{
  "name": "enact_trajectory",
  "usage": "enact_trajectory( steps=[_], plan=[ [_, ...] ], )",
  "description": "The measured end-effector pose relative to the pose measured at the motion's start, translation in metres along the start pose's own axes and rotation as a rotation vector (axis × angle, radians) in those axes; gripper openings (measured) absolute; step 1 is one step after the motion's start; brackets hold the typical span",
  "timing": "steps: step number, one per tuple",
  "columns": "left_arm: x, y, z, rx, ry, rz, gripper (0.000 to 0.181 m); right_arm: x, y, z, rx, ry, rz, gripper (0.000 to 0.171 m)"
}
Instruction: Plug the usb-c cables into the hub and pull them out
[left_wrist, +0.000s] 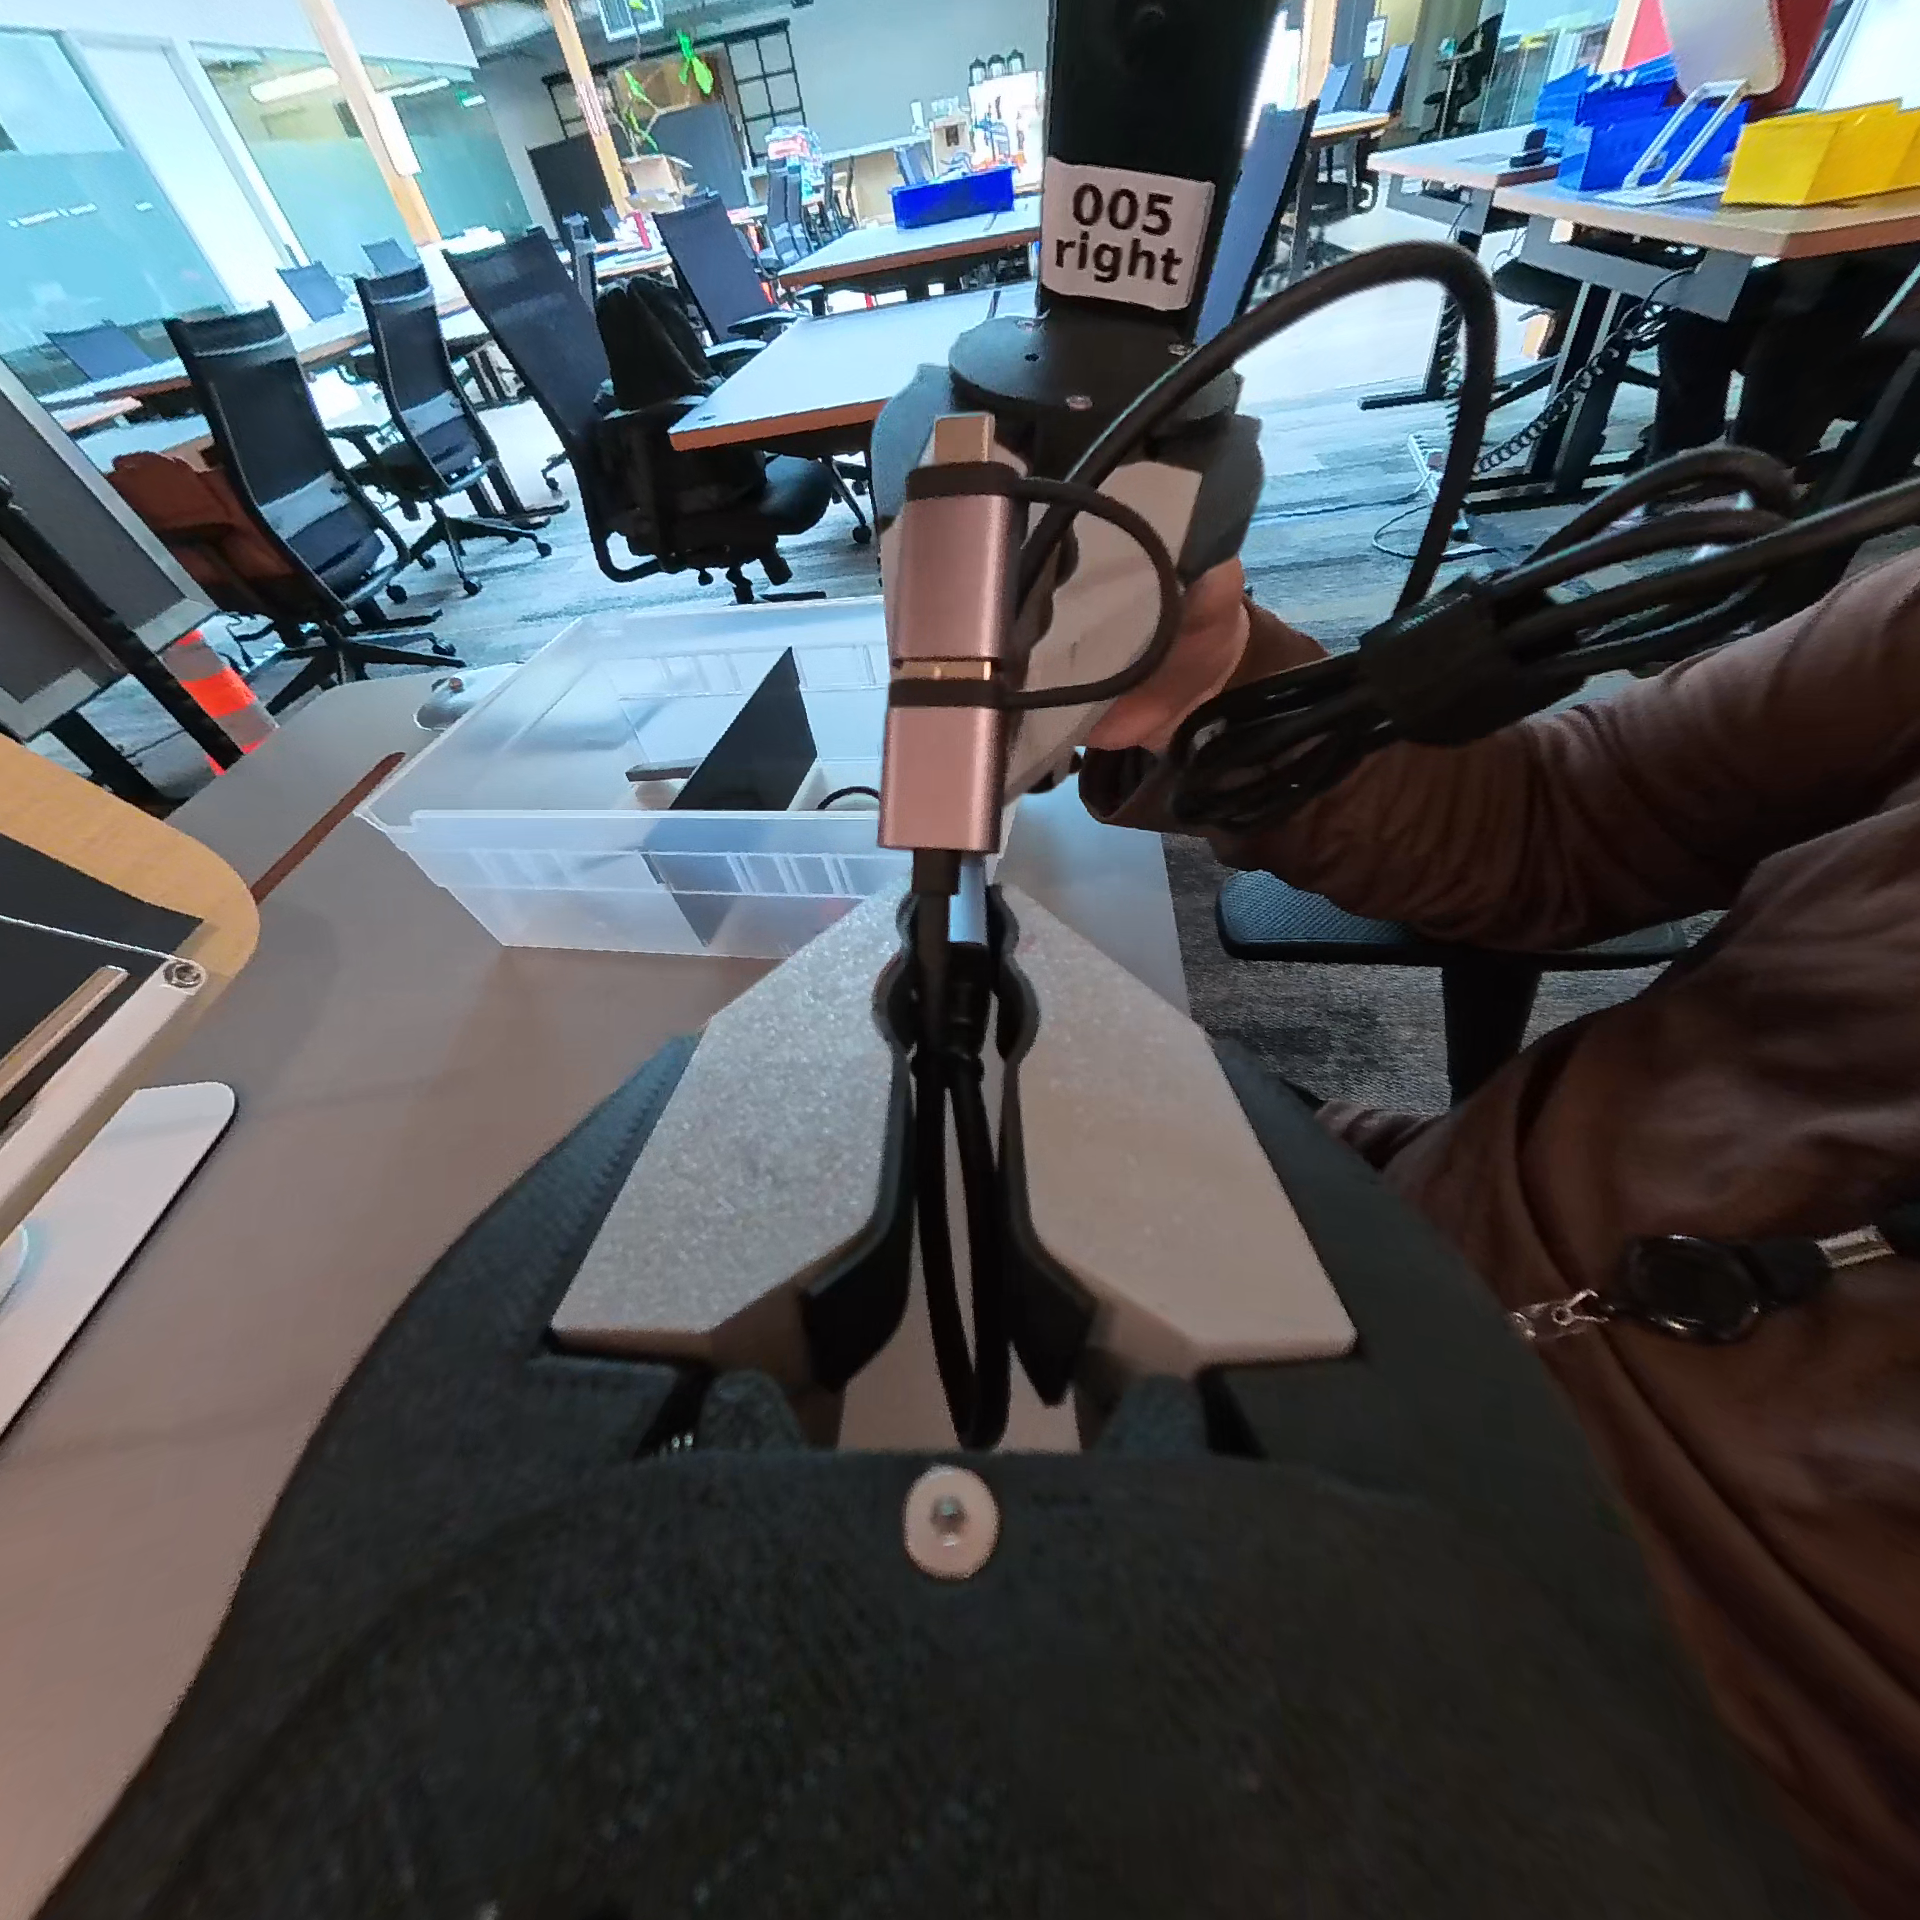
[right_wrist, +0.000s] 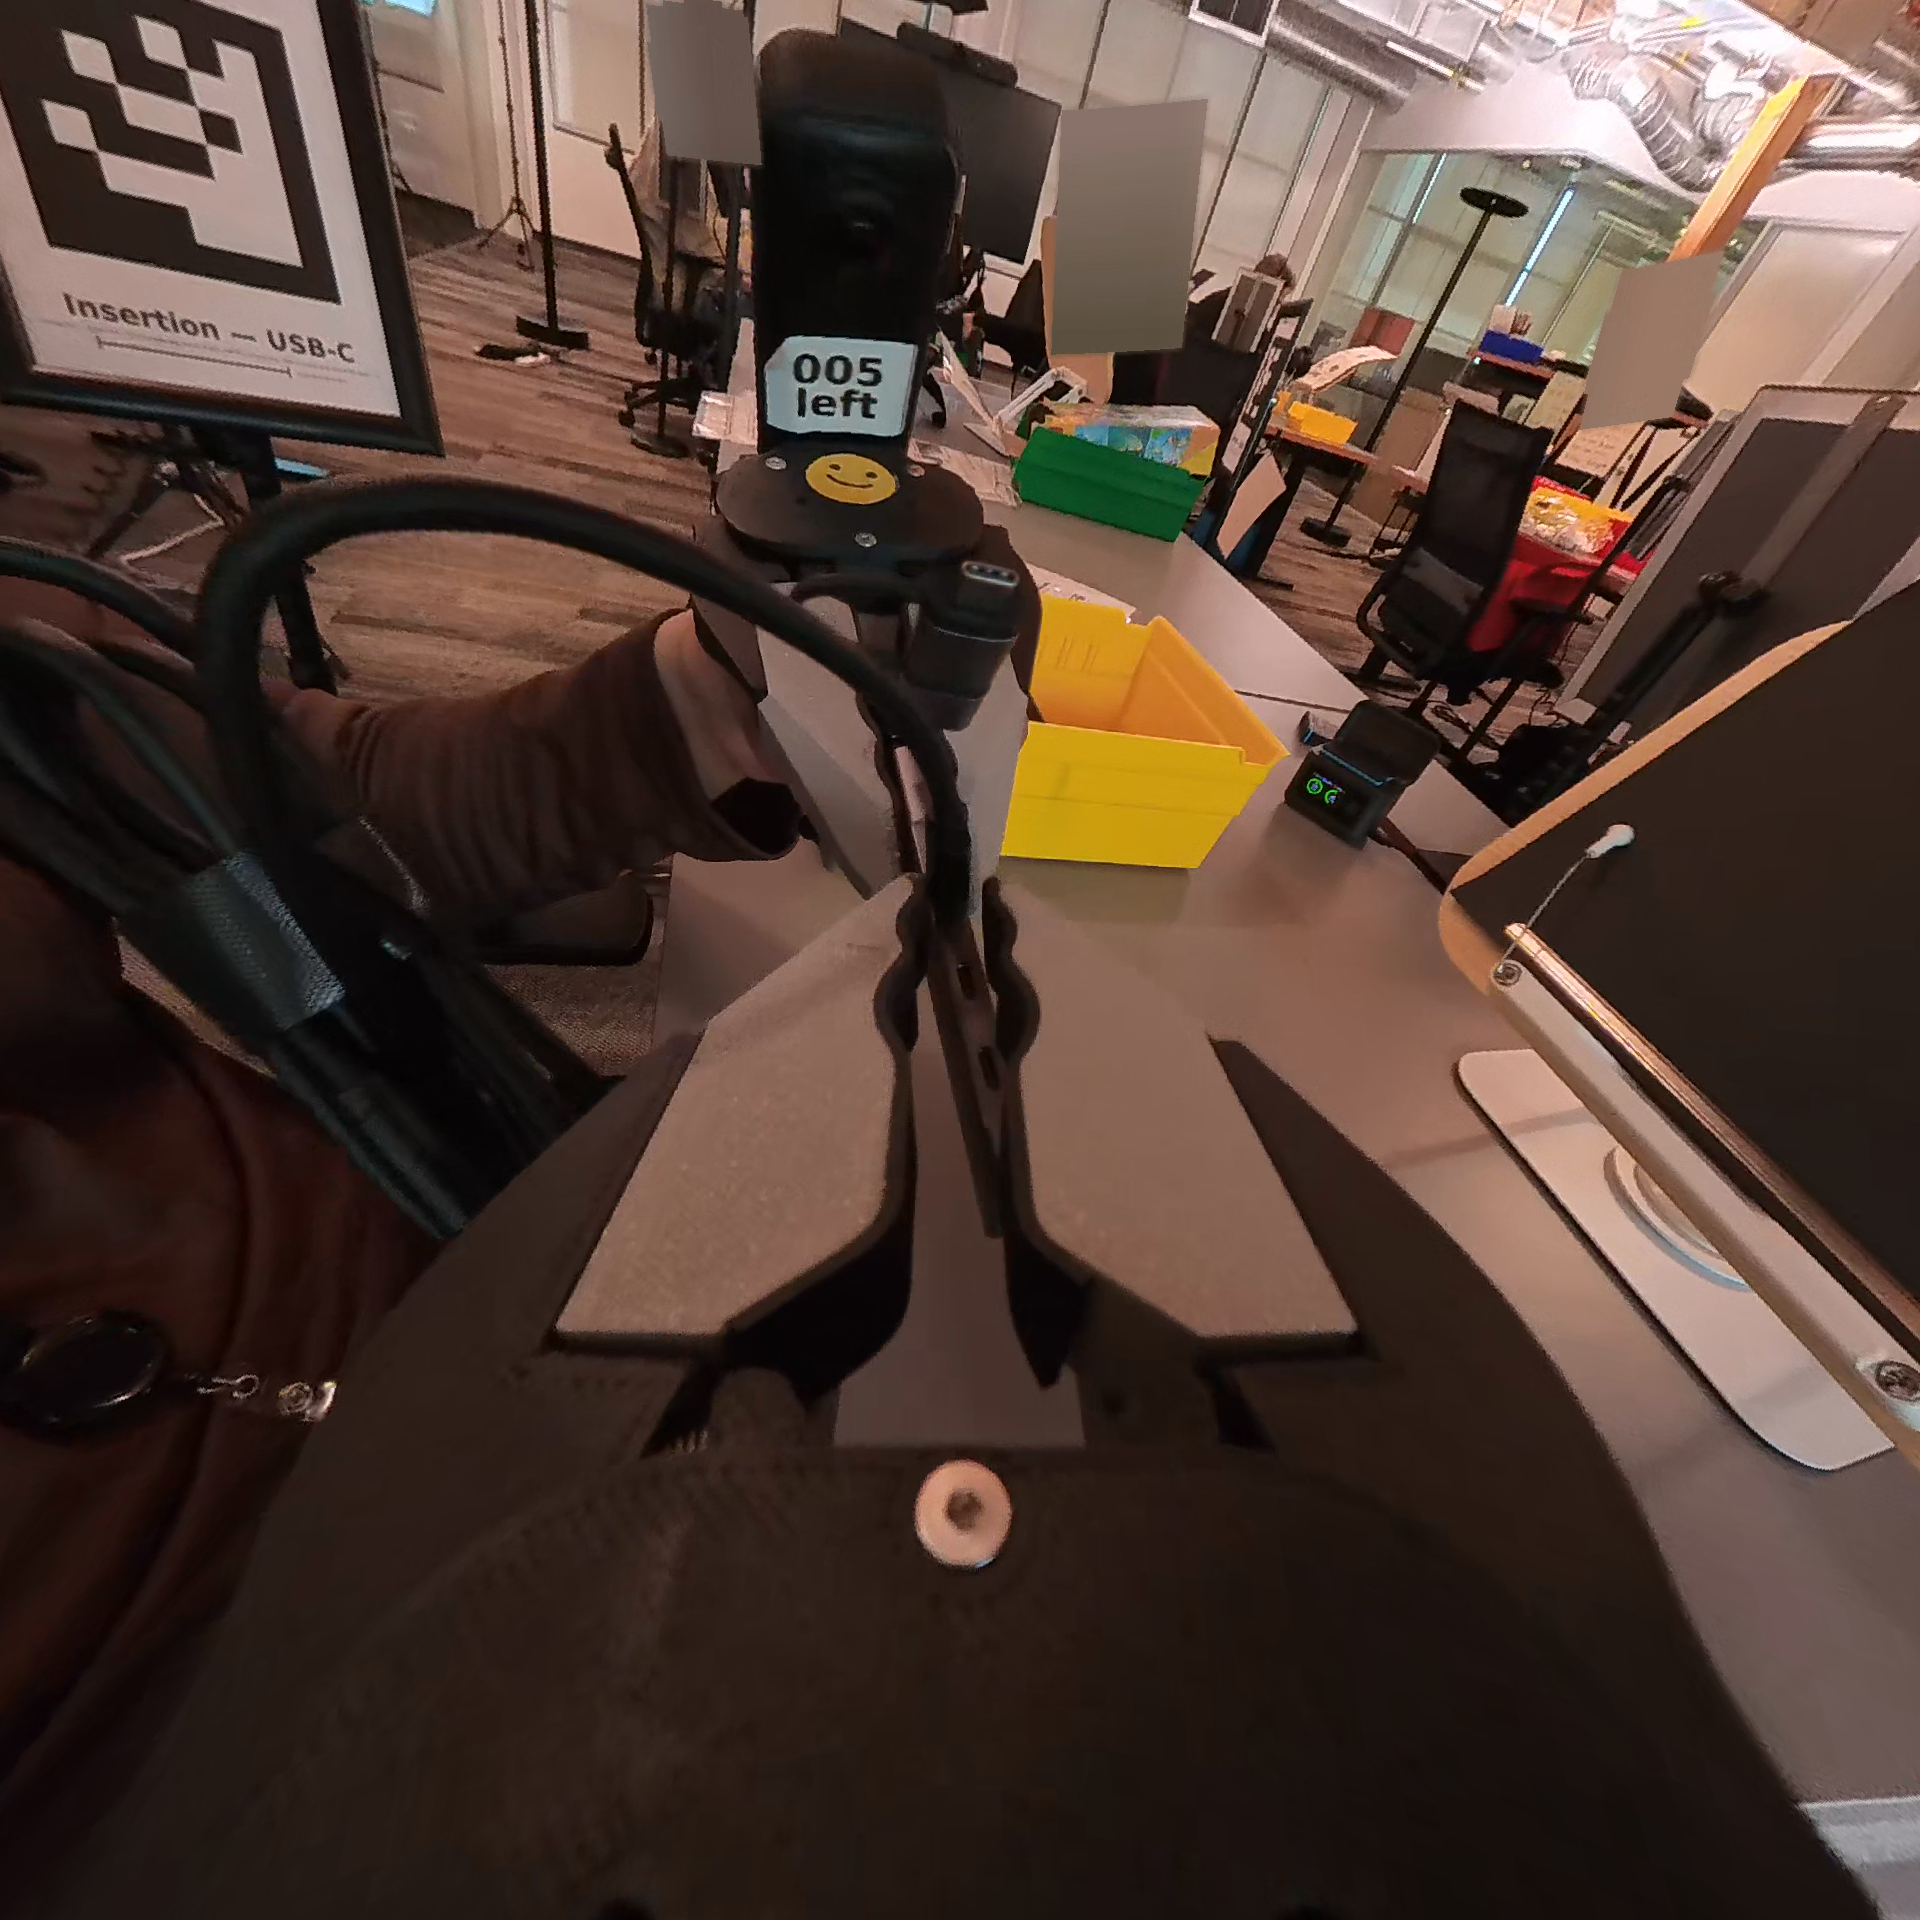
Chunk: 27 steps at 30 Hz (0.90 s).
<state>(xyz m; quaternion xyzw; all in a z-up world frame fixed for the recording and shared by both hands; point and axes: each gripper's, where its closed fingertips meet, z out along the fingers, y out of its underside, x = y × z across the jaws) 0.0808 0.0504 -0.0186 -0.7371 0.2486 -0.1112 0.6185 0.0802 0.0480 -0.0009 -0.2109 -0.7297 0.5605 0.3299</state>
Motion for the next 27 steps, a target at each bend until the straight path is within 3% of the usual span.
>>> enact_trajectory(
  steps=[8, 12, 18, 26, 27],
  plan=[
    [-0.001, 0.001, 0.003, 0.032, 0.022, -0.046, 0.007, 0.0, 0.005, 0.002, -0.024, -0.01, -0.02, 0.005],
    [0.004, -0.009, 0.003, 0.098, 0.01, 0.003, 0.007, -0.005, 0.001, 0.0, 0.016, -0.061, -0.008, 0.004],
    [0.0, -0.015, 0.005, 0.142, 0.025, -0.076, 0.007, 0.003, -0.006, -0.002, 0.086, -0.056, 0.05, 0.003],
    [0.002, -0.035, 0.004, 0.259, 0.018, -0.143, 0.008, 0.007, -0.027, -0.01, 0.296, -0.11, 0.182, 0.002],
    [0.003, -0.034, 0.005, 0.243, 0.009, -0.132, 0.008, 0.01, -0.038, -0.018, 0.39, -0.116, 0.221, 0.003]
  ],
)
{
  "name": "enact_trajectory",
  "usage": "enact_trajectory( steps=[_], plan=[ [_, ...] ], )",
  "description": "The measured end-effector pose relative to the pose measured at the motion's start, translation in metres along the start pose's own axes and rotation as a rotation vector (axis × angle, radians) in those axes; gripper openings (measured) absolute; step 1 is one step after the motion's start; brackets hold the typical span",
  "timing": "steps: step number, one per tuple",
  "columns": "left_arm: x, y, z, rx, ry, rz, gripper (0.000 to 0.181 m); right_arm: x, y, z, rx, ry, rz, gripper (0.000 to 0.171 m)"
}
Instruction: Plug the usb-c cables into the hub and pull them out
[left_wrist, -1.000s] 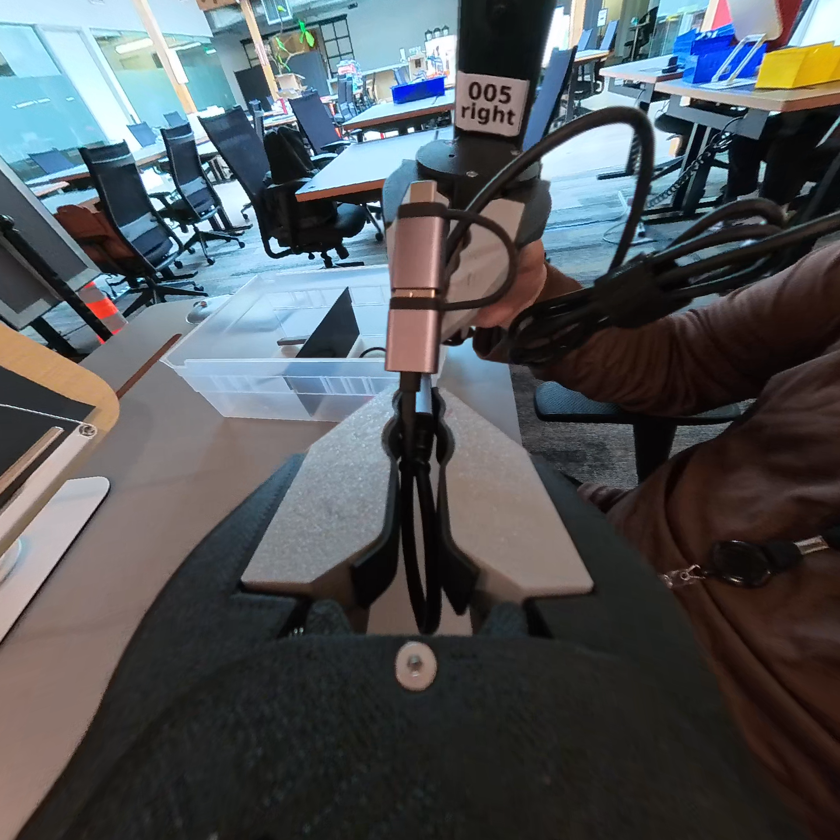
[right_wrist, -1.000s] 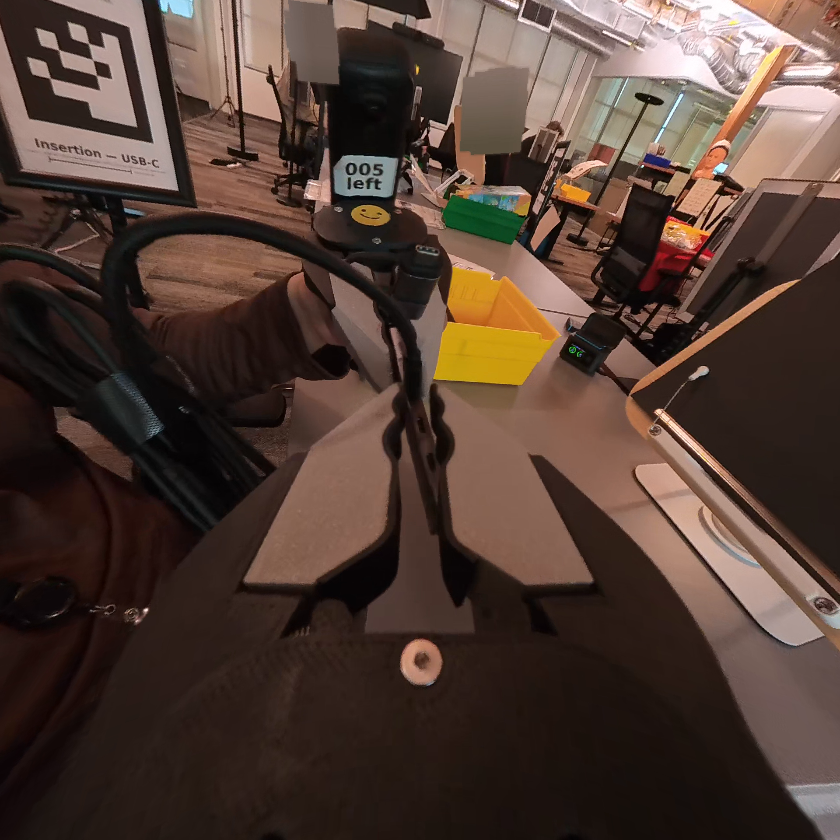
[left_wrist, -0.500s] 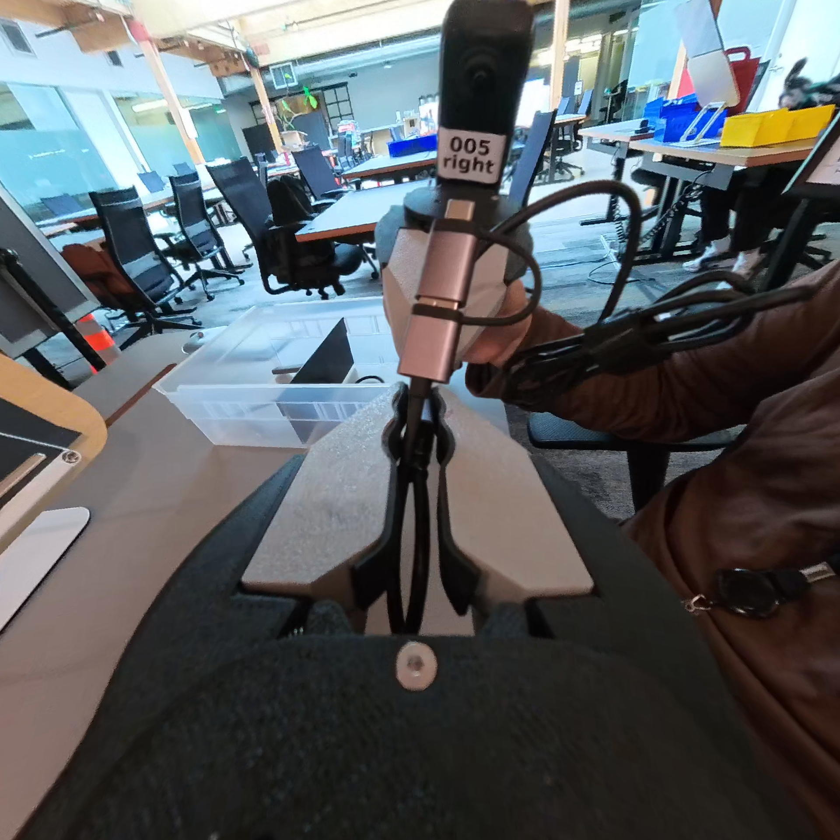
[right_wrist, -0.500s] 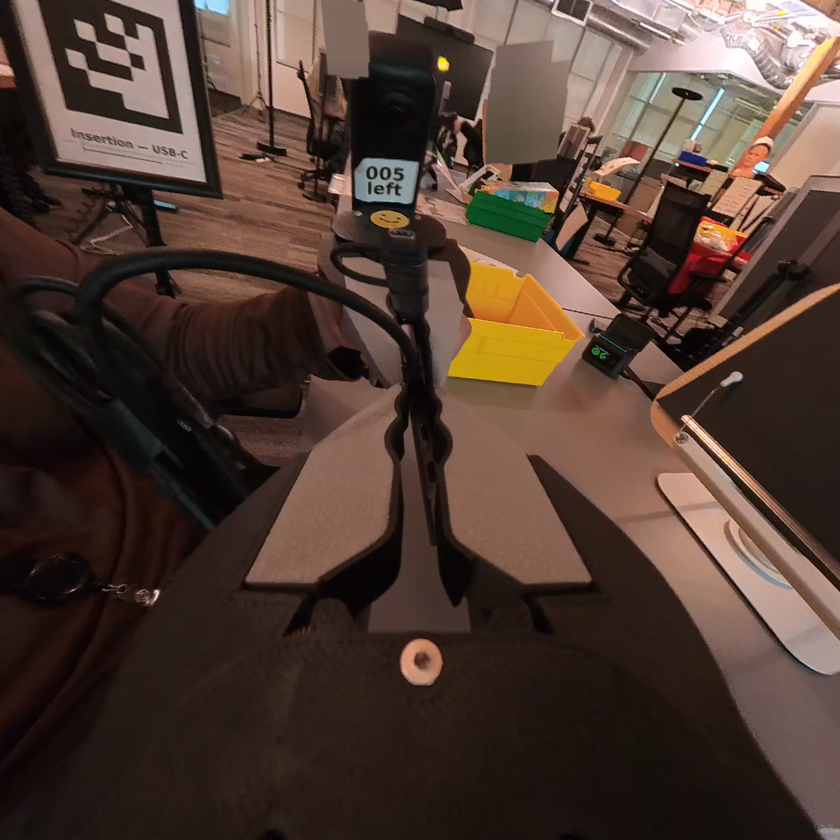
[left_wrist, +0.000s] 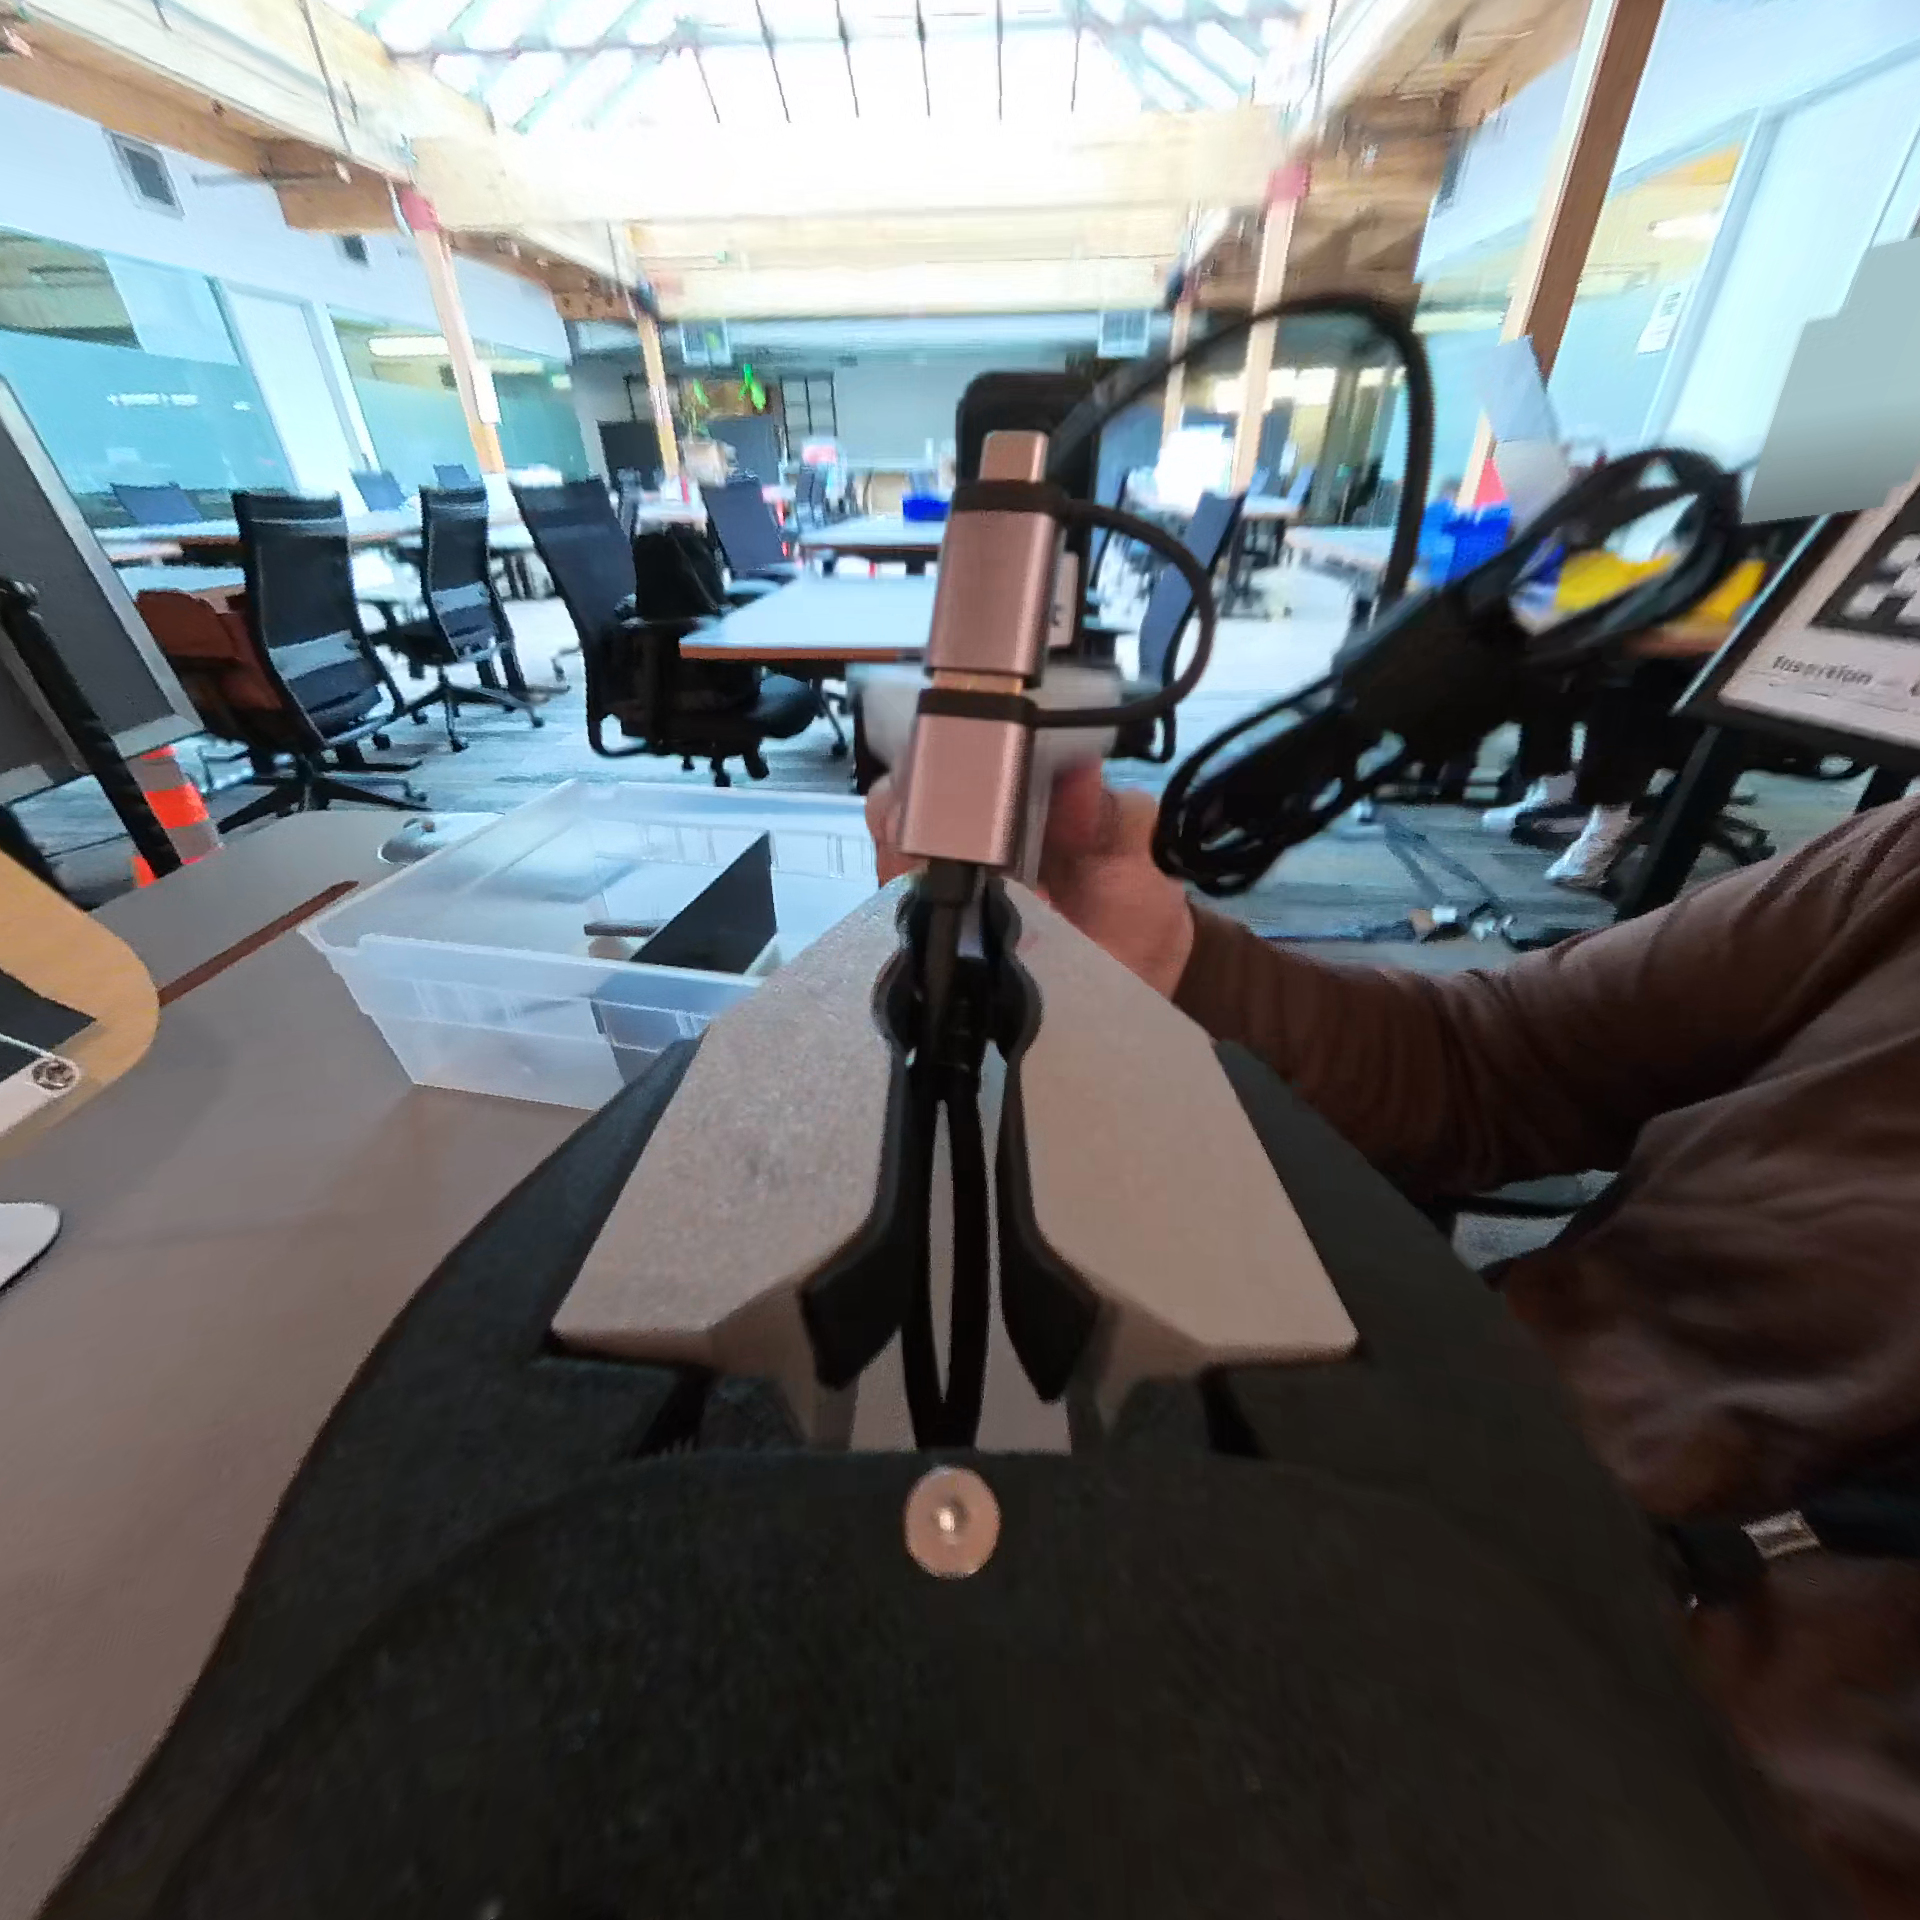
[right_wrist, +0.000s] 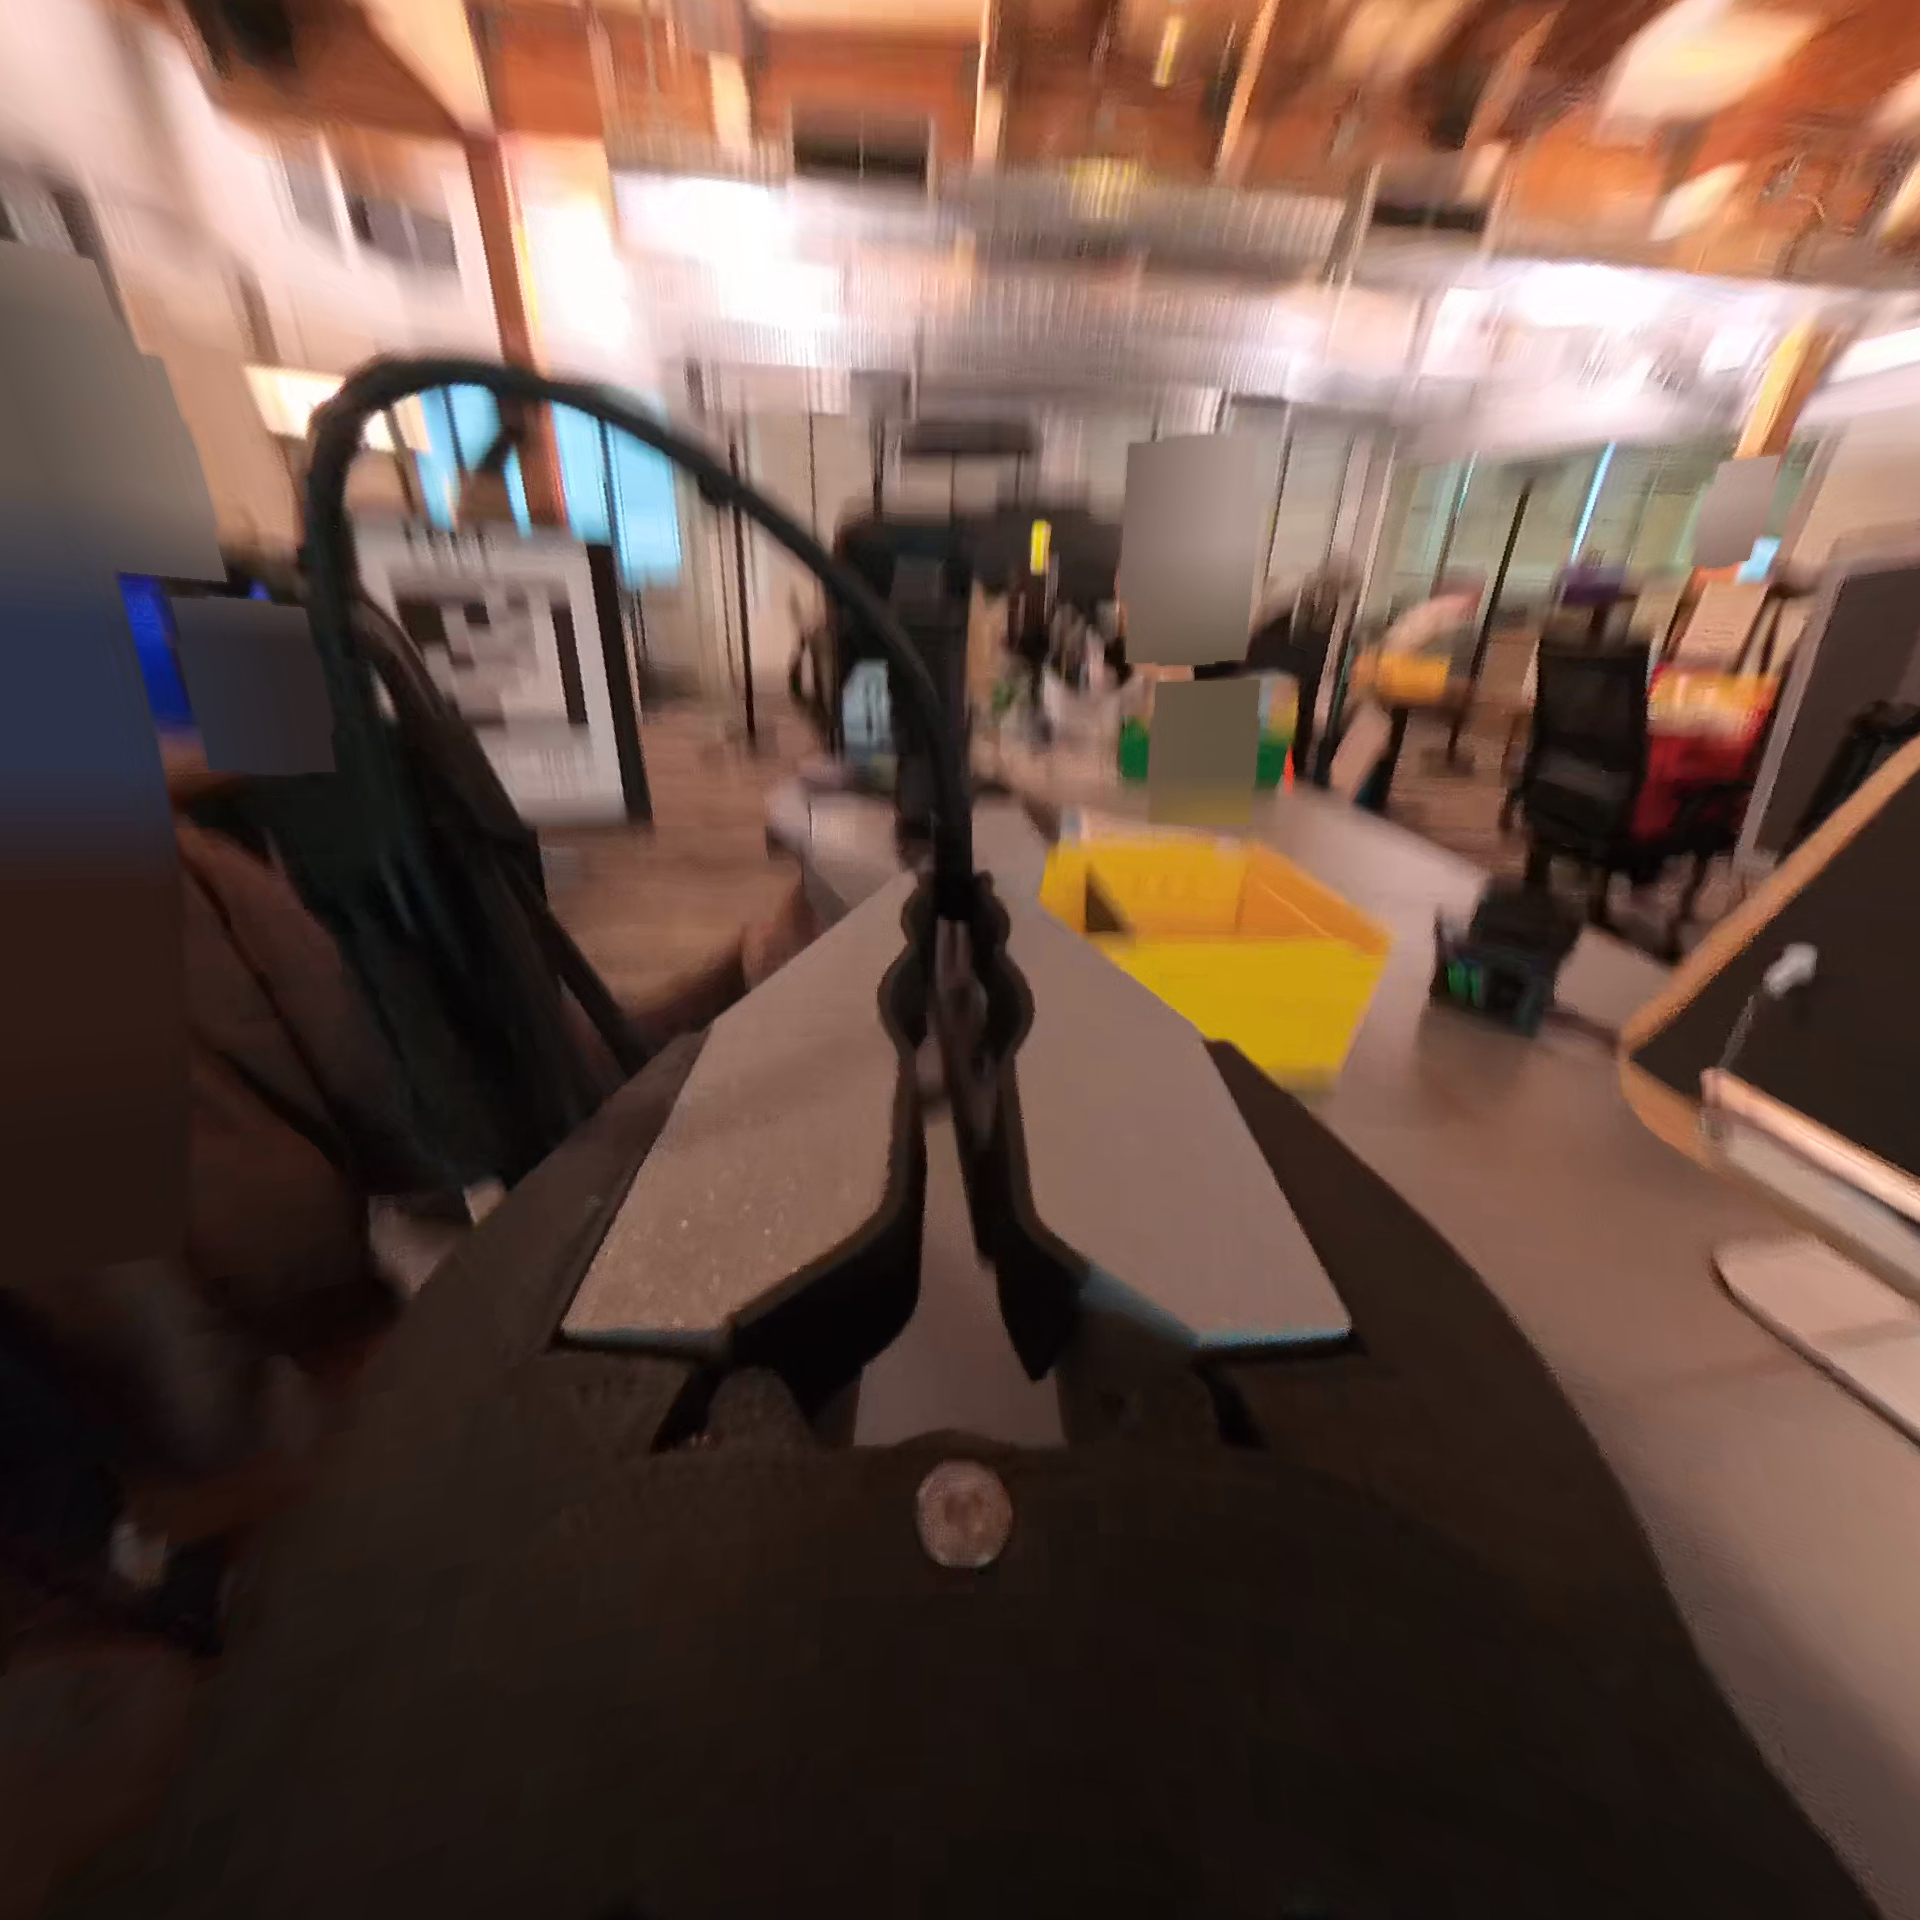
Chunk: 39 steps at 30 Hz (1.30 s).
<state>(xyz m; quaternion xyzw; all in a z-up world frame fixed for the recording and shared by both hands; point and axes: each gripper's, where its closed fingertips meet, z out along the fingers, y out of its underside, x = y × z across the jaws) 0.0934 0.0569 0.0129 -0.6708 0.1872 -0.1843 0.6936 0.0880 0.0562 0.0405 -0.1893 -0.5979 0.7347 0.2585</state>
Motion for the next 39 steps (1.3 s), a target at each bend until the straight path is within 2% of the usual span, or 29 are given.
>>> enact_trajectory(
  steps=[1, 2, 3, 5, 10, 13, 18, 23, 26, 28, 30, 34, 39],
  plan=[
    [0.003, 0.007, 0.003, -0.036, -0.001, 0.016, 0.008, 0.0, -0.025, -0.012, 0.167, -0.021, 0.048, 0.002],
    [0.003, 0.014, 0.007, -0.066, -0.01, 0.026, 0.008, 0.004, -0.042, -0.026, 0.257, -0.031, 0.1, 0.003],
    [0.005, 0.017, 0.01, -0.067, -0.008, 0.027, 0.008, 0.011, -0.05, -0.039, 0.28, -0.011, 0.107, 0.002],
    [0.008, 0.018, 0.017, -0.055, 0.03, -0.004, 0.008, 0.022, -0.049, -0.056, 0.216, 0.062, 0.071, 0.003],
    [-0.012, 0.024, 0.015, -0.072, -0.059, 0.033, 0.008, 0.018, -0.075, -0.087, 0.267, 0.075, 0.064, 0.003],
    [-0.015, 0.016, 0.008, -0.055, -0.071, 0.042, 0.007, 0.032, -0.07, -0.098, 0.176, 0.182, 0.038, 0.004],
    [-0.021, 0.003, -0.007, -0.024, -0.114, 0.076, 0.007, 0.073, -0.037, -0.133, -0.159, 0.505, -0.049, 0.003],
    [-0.023, -0.008, -0.019, -0.001, -0.13, 0.099, 0.007, 0.121, -0.002, -0.218, -0.51, 0.942, -0.103, 0.005],
    [-0.023, -0.011, -0.022, 0.003, -0.139, 0.113, 0.007, 0.121, -0.014, -0.244, -0.414, 0.985, -0.046, 0.004],
    [-0.025, -0.011, -0.024, 0.004, -0.154, 0.121, 0.007, 0.125, -0.019, -0.271, -0.425, 1.095, -0.079, 0.004],
    [-0.027, -0.01, -0.023, 0.004, -0.167, 0.125, 0.007, 0.124, -0.013, -0.285, -0.501, 1.127, -0.09, 0.004],
    [-0.028, -0.003, -0.017, -0.015, -0.161, 0.117, 0.007, 0.124, 0.017, -0.283, -0.676, 1.068, -0.048, 0.003],
    [-0.028, 0.007, -0.01, -0.055, -0.156, 0.123, 0.007, 0.139, 0.048, -0.282, -0.873, 1.106, -0.08, 0.004]
  ],
)
